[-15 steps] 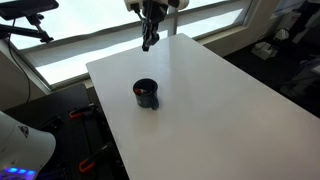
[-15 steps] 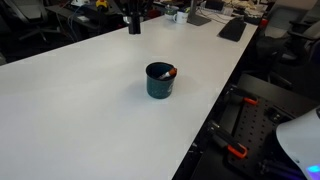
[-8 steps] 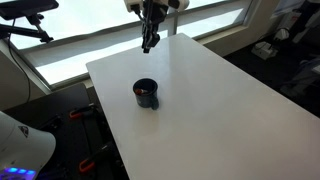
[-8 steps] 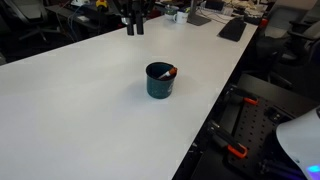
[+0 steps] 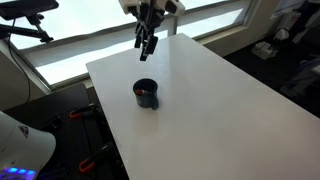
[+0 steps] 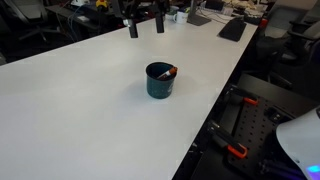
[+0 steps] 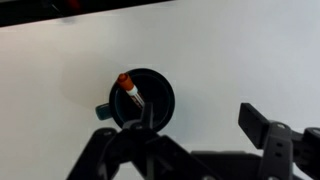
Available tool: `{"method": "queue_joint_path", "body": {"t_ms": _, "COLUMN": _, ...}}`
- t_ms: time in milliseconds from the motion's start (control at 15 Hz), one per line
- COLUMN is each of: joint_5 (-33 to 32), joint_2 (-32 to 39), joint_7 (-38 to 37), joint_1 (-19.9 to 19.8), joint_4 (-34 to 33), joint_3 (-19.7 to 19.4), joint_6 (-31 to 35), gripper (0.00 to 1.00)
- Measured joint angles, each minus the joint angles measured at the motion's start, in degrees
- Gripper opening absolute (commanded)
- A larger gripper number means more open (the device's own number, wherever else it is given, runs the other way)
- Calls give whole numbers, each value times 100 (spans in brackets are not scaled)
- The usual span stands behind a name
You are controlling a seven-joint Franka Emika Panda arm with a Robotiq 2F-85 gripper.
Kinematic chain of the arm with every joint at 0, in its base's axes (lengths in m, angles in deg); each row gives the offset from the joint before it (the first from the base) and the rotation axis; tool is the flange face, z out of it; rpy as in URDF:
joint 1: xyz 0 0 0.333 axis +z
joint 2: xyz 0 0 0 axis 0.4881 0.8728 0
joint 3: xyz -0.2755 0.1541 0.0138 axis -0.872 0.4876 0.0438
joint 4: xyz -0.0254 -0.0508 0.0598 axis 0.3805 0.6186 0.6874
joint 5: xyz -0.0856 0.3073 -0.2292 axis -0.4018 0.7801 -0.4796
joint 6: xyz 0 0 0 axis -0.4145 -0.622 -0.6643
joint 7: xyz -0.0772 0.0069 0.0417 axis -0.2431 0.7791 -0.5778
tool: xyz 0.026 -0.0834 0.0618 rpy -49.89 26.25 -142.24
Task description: Move the mug forwards then take the marker out of the mug.
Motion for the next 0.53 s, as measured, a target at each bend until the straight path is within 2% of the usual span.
{"method": "queue_joint_path", "body": {"t_ms": 267, "joint_5": -453, "joint_2": 132, "joint_7": 231, "joint_1": -18, "joint_4": -8, "joint_3": -63, "joint_6": -725, "gripper": 100}}
{"method": "queue_joint_path", "body": {"t_ms": 533, "joint_5": -1385, "joint_2": 488, "joint_7": 840, "joint_1": -84, "joint_4": -65, "joint_3": -88, "joint_6": -1087, "gripper": 100}}
